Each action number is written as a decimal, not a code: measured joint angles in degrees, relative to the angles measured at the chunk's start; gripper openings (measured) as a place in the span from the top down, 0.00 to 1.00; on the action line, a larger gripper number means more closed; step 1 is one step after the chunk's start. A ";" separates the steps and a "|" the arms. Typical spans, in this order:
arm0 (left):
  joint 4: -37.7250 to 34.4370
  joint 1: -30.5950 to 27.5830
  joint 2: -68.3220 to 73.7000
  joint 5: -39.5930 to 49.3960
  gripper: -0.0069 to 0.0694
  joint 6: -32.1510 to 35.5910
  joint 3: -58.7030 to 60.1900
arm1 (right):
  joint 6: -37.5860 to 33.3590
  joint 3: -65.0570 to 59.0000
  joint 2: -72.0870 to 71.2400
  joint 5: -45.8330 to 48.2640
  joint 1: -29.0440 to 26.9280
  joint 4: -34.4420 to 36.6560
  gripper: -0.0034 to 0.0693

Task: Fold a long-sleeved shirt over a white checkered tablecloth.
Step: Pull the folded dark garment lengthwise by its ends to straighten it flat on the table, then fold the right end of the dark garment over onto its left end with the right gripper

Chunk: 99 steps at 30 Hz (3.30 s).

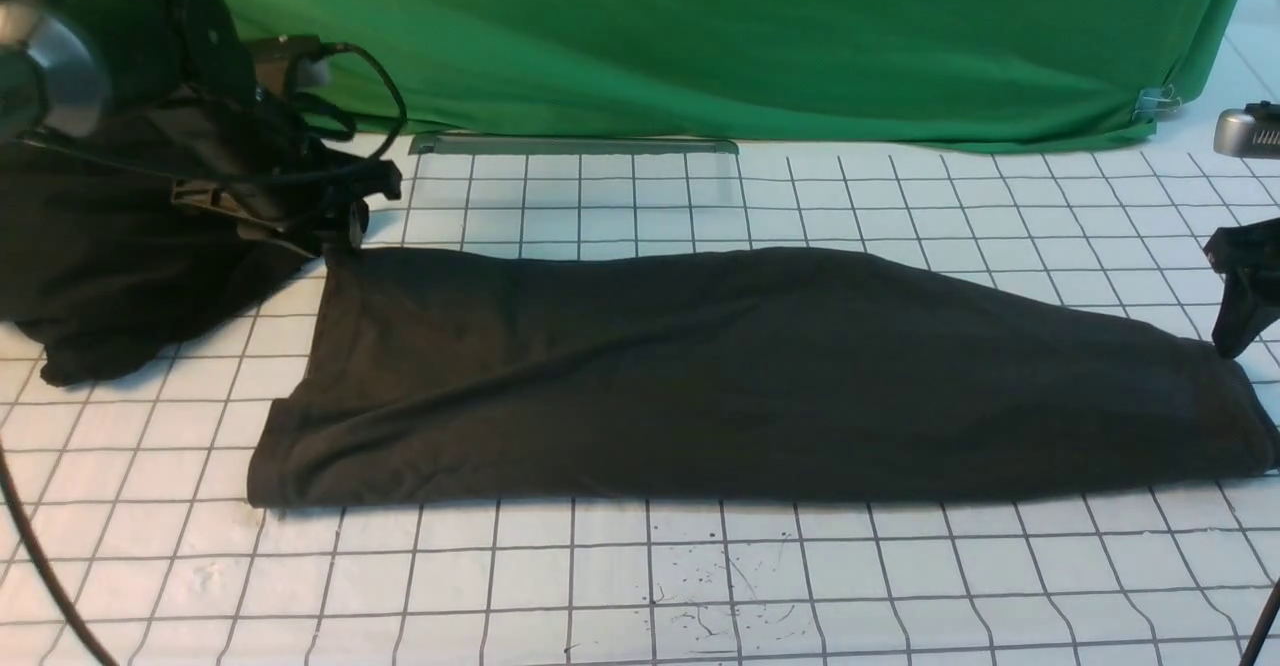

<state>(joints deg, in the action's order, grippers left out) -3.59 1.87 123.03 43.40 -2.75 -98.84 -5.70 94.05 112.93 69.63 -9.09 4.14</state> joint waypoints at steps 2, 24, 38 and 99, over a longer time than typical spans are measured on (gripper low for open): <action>-0.18 0.00 0.85 -0.23 0.38 -0.06 -0.29 | 0.00 0.00 0.00 0.00 0.00 0.00 0.31; 1.02 0.18 1.62 3.69 0.88 1.69 -7.72 | -0.08 0.00 0.00 0.07 0.00 0.00 0.32; 7.25 0.24 2.63 3.58 0.48 1.59 -8.81 | -0.20 0.00 0.00 0.03 0.00 0.00 0.32; -4.01 11.71 -43.30 16.01 0.91 5.96 25.58 | 6.74 0.05 -10.67 -0.91 13.60 1.36 0.89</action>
<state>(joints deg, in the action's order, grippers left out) -7.60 13.57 79.73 59.41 3.20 -73.26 1.04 94.10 102.26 68.72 4.51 5.49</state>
